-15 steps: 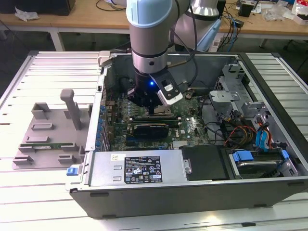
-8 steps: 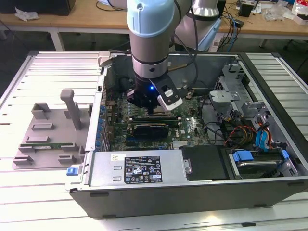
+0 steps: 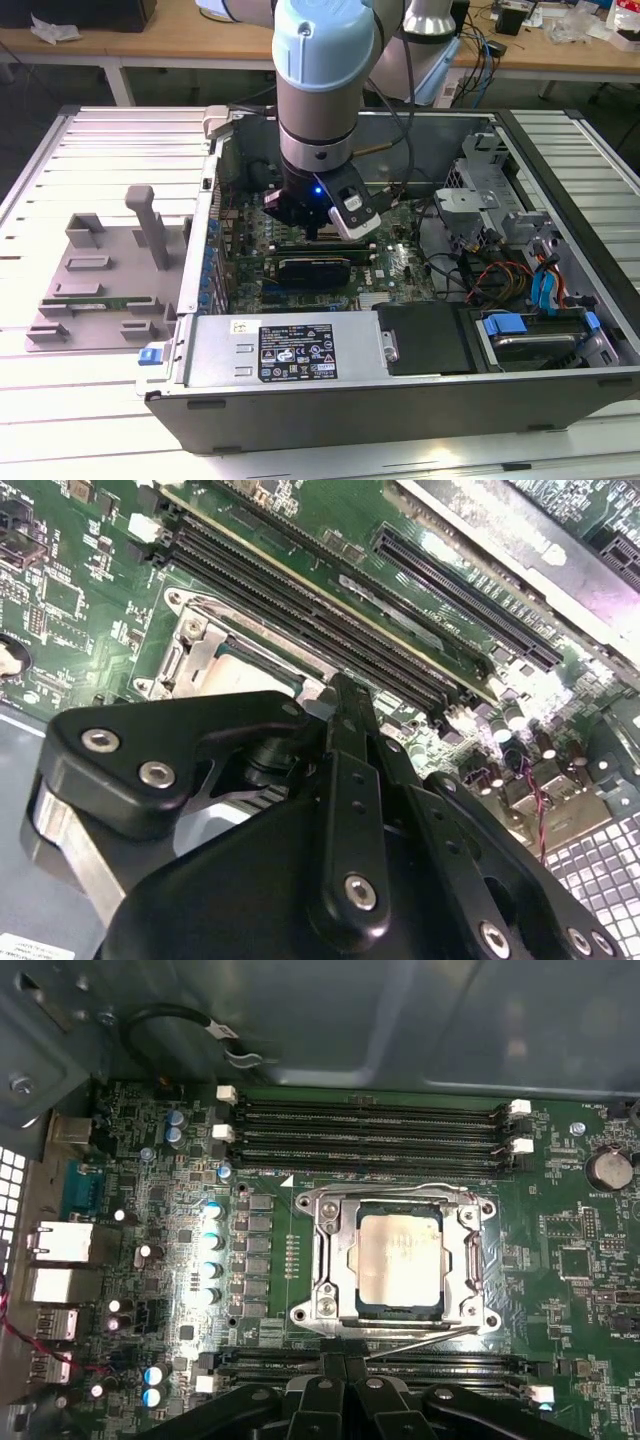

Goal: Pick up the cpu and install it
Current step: 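Install the second cpu locking lever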

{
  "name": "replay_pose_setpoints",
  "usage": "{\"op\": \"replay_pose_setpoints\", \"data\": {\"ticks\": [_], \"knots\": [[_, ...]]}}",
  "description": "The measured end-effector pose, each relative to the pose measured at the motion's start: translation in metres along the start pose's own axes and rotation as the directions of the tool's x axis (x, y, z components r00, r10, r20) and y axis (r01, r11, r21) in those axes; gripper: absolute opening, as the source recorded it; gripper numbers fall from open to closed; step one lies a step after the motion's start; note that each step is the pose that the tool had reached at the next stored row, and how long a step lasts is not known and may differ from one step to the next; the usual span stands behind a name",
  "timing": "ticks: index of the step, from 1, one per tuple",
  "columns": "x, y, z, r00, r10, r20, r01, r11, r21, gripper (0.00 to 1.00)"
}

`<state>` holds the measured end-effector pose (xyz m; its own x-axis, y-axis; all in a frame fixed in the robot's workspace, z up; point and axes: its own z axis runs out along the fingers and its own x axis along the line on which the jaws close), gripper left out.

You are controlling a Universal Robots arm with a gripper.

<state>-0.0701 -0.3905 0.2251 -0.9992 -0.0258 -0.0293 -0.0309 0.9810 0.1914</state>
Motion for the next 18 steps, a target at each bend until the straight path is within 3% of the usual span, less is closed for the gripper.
{"op": "replay_pose_setpoints", "data": {"ticks": [2, 4, 12, 16, 18], "knots": [[0.0, -0.0003, 0.0012, 1.0, 0.0, 0.0001, 0.0, 1.0, -0.0028, 0.11], [0.0001, -0.001, 0.0049, 1.0, 0.0, 0.0005, 0.0, 0.9999, -0.0141, 0.11], [0.0012, -0.0043, 0.0067, 1.0, 0.001, 0.0007, -0.001, 0.9998, -0.0206, 0.11], [0.0013, -0.0097, 0.0064, 1.0, 0.002, 0.002, -0.002, 0.9984, -0.0559, 0.11], [0.0014, -0.0115, 0.0075, 1.0, 0.005, 0.0026, -0.005, 0.9981, -0.0611, 0.11]]}}
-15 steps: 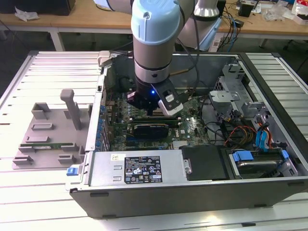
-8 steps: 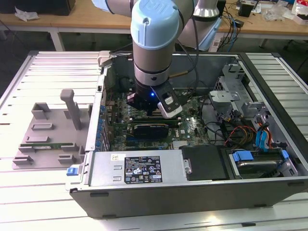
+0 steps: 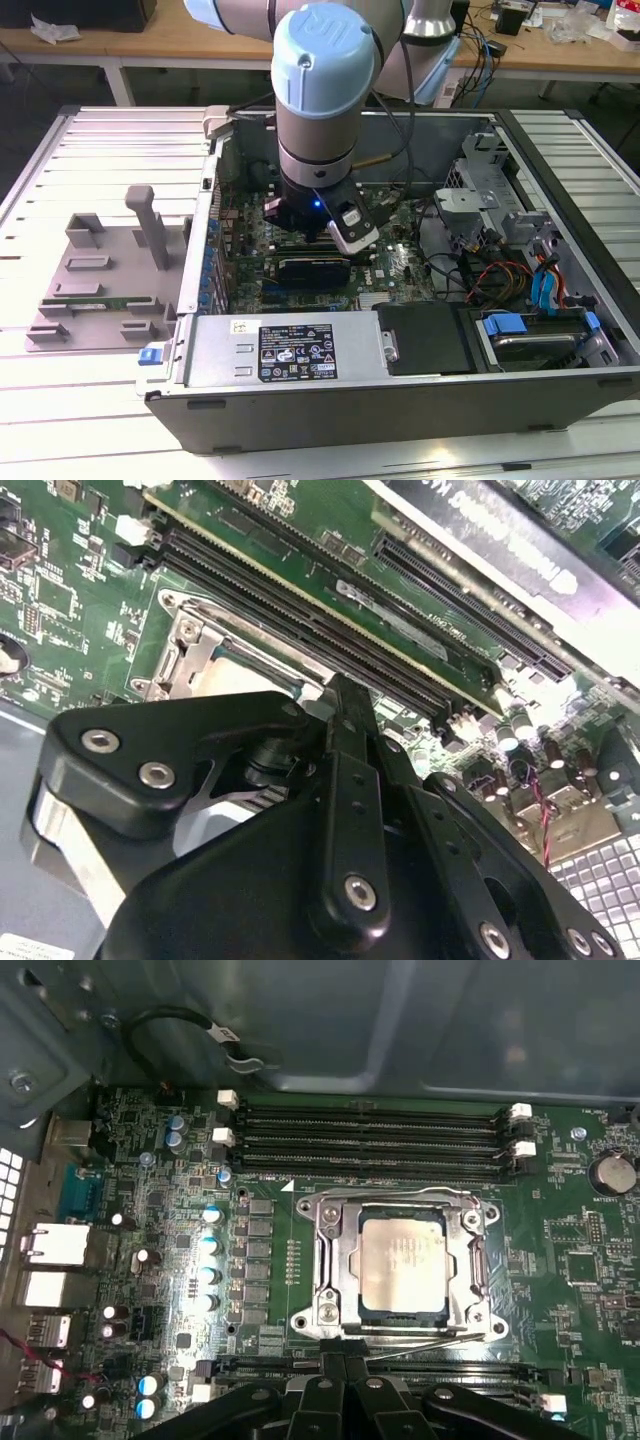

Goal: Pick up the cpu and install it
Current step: 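Install the second cpu locking lever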

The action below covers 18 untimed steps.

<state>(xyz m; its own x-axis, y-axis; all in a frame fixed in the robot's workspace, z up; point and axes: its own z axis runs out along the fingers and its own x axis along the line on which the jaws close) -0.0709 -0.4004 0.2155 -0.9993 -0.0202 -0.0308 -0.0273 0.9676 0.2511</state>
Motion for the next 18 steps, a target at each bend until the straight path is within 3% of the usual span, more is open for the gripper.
{"op": "replay_pose_setpoints", "data": {"ticks": [3, 7, 11, 18], "knots": [[0.0005, -0.0011, 0.0039, 1.0, 0.007, 0.0024, -0.007, 0.9996, -0.0256, 0.11], [0.0096, -0.0024, 0.0092, 0.9997, 0.025, 0.0069, -0.025, 0.9992, -0.0307, 0.11], [0.0107, -0.0028, 0.012, 0.999, 0.044, 0.0116, -0.043, 0.9979, -0.048, 0.11], [0.0203, -0.0015, 0.0195, 0.9962, 0.085, 0.0218, -0.083, 0.9948, -0.0588, 0.11]]}}
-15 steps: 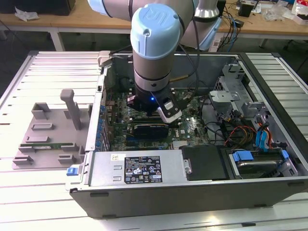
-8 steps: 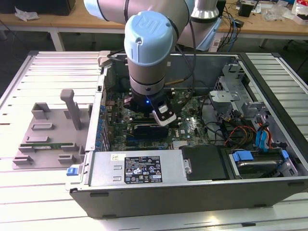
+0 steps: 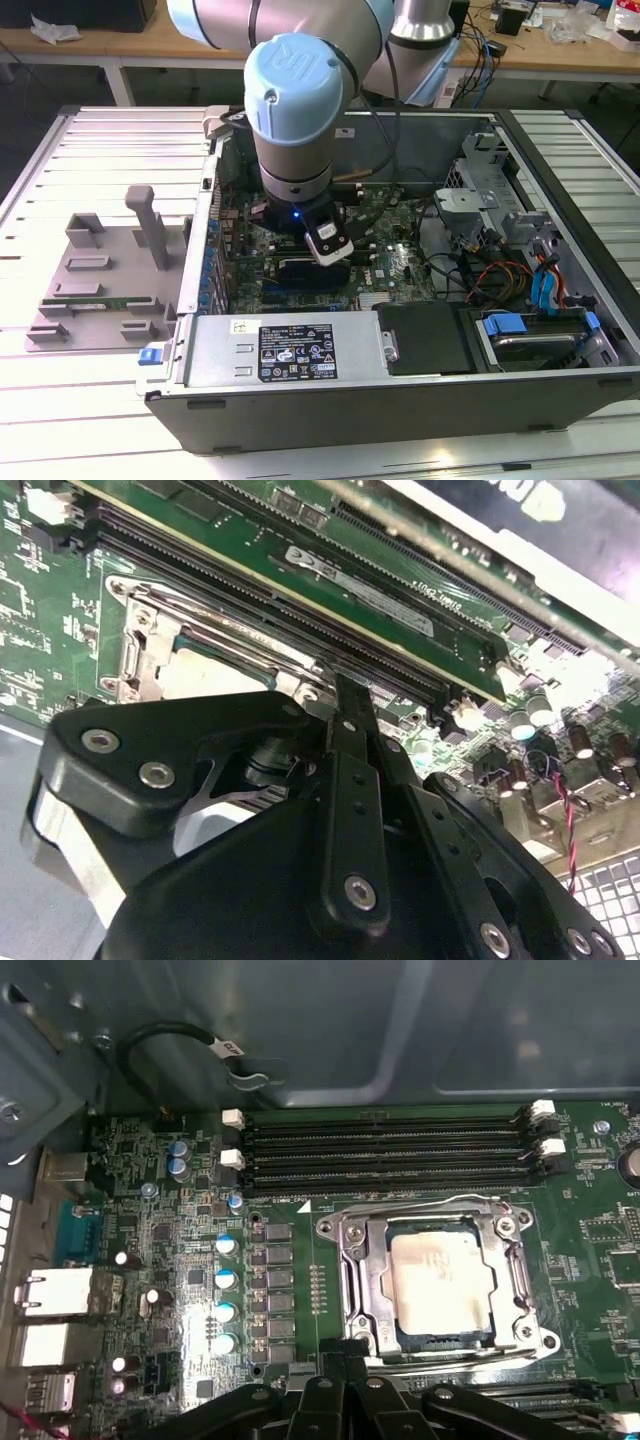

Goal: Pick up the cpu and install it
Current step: 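Install the second cpu locking lever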

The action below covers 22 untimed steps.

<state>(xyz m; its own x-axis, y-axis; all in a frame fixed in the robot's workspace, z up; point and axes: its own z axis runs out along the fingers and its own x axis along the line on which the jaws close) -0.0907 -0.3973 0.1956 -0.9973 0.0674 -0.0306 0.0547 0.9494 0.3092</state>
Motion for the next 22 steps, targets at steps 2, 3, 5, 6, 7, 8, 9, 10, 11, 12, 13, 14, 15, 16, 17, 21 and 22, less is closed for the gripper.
{"op": "replay_pose_setpoints", "data": {"ticks": [2, 3, 5, 6, 7, 8, 9, 10, 11, 12, 13, 14, 15, 16, 17, 21, 22], "knots": [[0.0014, 0.001, 0.001, 1.0, 0.006, 0.0018, -0.006, 1.0, -0.0013, 0.11], [0.0022, 0.0013, 0.0013, 1.0, 0.008, 0.0025, -0.008, 1.0, -0.001, 0.11], [0.0037, 0.0015, 0.0019, 0.9999, 0.011, 0.0034, -0.011, 0.9999, -0.0007, 0.11], [0.0039, 0.0015, 0.0019, 0.9999, 0.012, 0.0035, -0.012, 0.9999, -0.0007, 0.11], [0.0038, 0.0015, 0.002, 0.9999, 0.014, 0.0043, -0.014, 0.9999, -0.0008, 0.11], [0.0039, 0.0015, 0.002, 0.9999, 0.016, 0.005, -0.016, 0.9999, -0.0007, 0.11], [0.0039, 0.0015, 0.0021, 0.9999, 0.016, 0.0051, -0.016, 0.9999, -0.0007, 0.11], [0.0039, 0.0015, 0.0021, 0.9999, 0.016, 0.0051, -0.016, 0.9999, -0.0007, 0.11], [0.0039, 0.0016, 0.0021, 0.9998, 0.017, 0.0053, -0.017, 0.9999, 0.0003, 0.11], [0.0038, 0.002, 0.0007, 0.9999, 0.016, 0.0057, -0.016, 0.9999, 0.0044, 0.11], [0.0038, 0.0028, -0.0016, 0.9999, 0.016, 0.0059, -0.016, 0.9998, 0.0091, 0.11], [0.0037, 0.0036, -0.0038, 0.9999, 0.016, 0.0061, -0.016, 0.9998, 0.0108, 0.11], [0.0036, 0.0056, -0.0085, 0.9999, 0.016, 0.0064, -0.016, 0.9998, 0.0156, 0.11], [0.0033, 0.0075, -0.0116, 0.9999, 0.015, 0.0078, -0.015, 0.9993, 0.033, 0.11], [0.0032, 0.0096, -0.013, 0.9999, 0.014, 0.0102, -0.015, 0.9977, 0.066, 0.11], [0.0006, 0.0158, -0.0115, 0.9998, 0.011, 0.0158, -0.013, 0.9904, 0.1372, 0.11], [-0.0043, 0.019, -0.0103, 0.9998, 0.011, 0.0165, -0.013, 0.9889, 0.148, 0.11]]}}
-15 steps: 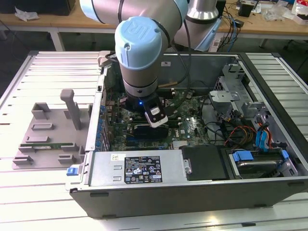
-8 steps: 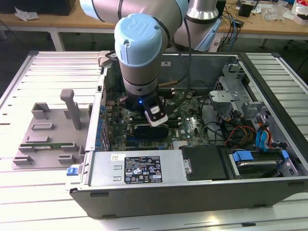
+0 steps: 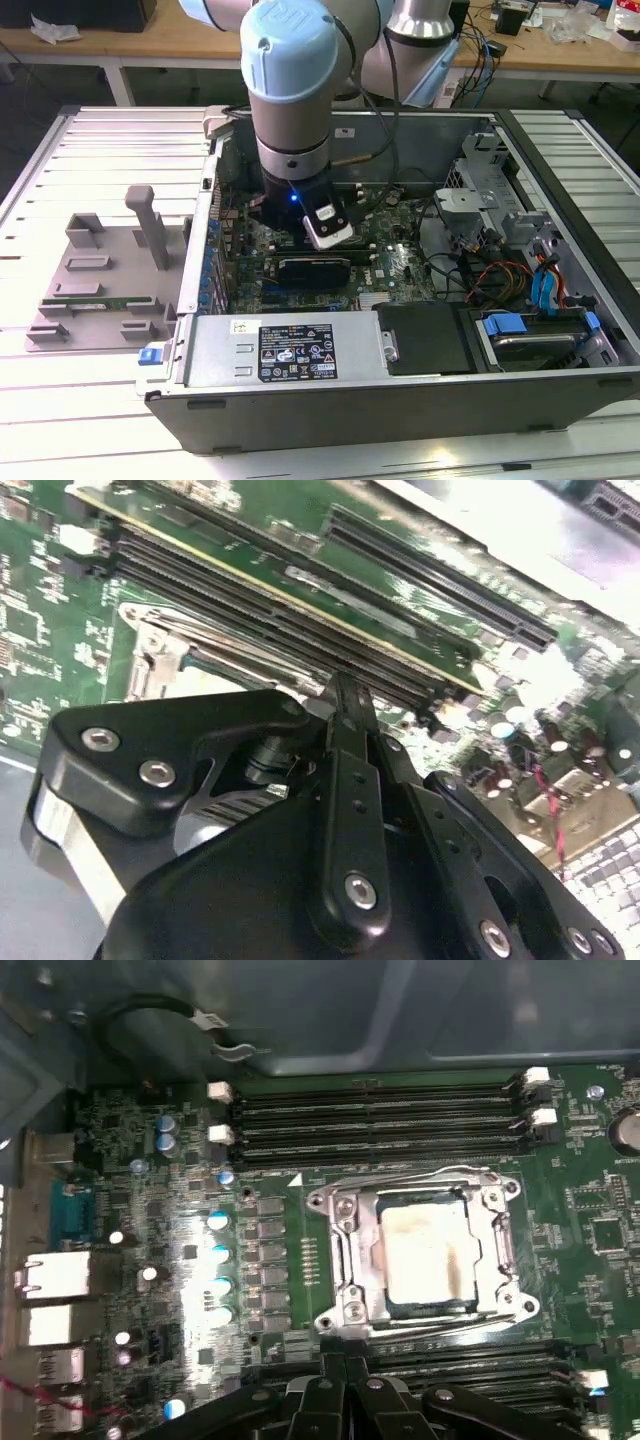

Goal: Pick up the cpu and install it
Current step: 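Install the second cpu locking lever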

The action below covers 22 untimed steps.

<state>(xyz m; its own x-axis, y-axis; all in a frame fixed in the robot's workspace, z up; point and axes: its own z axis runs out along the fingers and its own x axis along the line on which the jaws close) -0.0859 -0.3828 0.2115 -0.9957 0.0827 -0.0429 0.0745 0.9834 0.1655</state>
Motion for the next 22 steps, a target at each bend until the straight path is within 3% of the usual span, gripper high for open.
{"op": "replay_pose_setpoints", "data": {"ticks": [1, 3, 5, 7, 8, 10, 11, 13, 14, 17, 22], "knots": [[-0.0069, 0.0029, 0.0008, 1.0, 0.0, 0.0004, 0.0, 1.0, 0.0075, 0.11], [-0.0162, 0.0084, 0.0021, 1.0, -0.001, 0.0005, 0.001, 0.9999, 0.0136, 0.11], [-0.0184, 0.0163, 0.0035, 1.0, -0.001, 0.0006, 0.001, 0.9999, 0.0152, 0.11], [-0.0193, 0.0332, 0.0064, 1.0, -0.001, 0.001, 0.001, 0.9998, 0.0203, 0.11], [-0.0197, 0.0382, 0.0073, 1.0, -0.001, 0.0012, 0.001, 0.9997, 0.0233, 0.11], [-0.0222, 0.0395, 0.0075, 1.0, -0.001, 0.0012, 0.001, 0.9997, 0.0249, 0.11], [-0.0281, 0.0401, 0.0079, 1.0, -0.001, 0.0002, 0.001, 0.9997, 0.0257, 0.11], [-0.0316, 0.0406, 0.0072, 1.0, -0.001, -0.0005, 0.001, 0.9997, 0.0259, 0.11], [-0.0326, 0.0418, 0.0026, 1.0, -0.001, -0.0004, 0.001, 0.9997, 0.0257, 0.11], [-0.0332, 0.044, -0.0091, 1.0, -0.001, -0.0003, 0.001, 0.9997, 0.0259, 0.11], [-0.0332, 0.044, -0.0095, 1.0, -0.001, -0.0004, 0.001, 0.9997, 0.0258, 0.11]]}}
